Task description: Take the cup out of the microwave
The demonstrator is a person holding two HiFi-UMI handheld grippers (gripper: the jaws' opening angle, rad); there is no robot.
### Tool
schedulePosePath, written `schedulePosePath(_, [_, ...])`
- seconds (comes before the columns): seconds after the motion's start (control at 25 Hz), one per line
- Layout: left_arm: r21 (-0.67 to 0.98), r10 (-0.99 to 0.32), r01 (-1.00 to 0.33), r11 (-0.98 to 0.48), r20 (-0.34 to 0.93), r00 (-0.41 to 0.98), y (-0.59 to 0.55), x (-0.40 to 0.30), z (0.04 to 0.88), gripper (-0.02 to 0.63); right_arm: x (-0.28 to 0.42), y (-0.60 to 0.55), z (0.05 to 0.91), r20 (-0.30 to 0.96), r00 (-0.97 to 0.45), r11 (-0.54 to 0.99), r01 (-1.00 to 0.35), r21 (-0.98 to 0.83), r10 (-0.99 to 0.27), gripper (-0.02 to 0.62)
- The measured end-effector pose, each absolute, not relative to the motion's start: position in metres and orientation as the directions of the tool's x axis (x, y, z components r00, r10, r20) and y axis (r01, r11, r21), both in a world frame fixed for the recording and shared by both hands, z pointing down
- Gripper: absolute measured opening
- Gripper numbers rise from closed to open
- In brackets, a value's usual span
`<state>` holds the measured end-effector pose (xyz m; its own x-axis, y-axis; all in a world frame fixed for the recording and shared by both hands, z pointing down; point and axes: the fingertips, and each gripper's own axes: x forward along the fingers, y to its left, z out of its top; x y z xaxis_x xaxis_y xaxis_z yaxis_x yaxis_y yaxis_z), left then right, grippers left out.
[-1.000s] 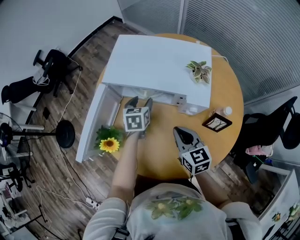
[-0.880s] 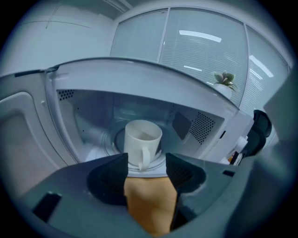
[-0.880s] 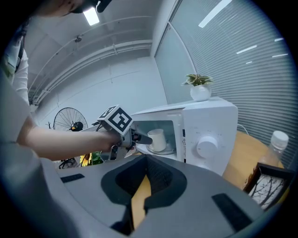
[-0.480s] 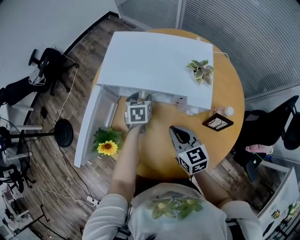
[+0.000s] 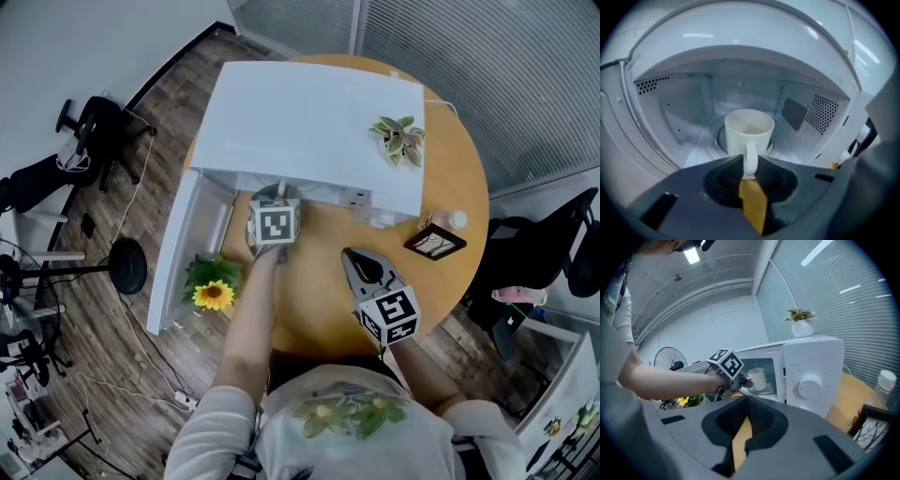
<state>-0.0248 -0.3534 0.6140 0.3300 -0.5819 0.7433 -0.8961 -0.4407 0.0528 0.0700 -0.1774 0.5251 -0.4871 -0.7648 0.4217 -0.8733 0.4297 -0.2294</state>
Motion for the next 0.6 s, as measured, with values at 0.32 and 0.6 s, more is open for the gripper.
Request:
schedulePosePath(0.32, [0.050, -0.601, -0.903, -0.427, 0.731, 0.324, -0.3537, -0.0261, 0.6128, 0.054, 0.0734, -0.1770, 0.5245, 0.419, -0.483, 0.426, -0.876, -0.227, -0.769, 0.017])
schedulePosePath(0.6, [0.026, -0.620, -0.908, -0.417, 0.723, 0.305, -0.3541, -0.0295, 0.6153, 0.050, 0.0745, -0.1760, 0.5227, 0.418, -0.481, 0.426, -0.877, -0.223, -0.771, 0.017])
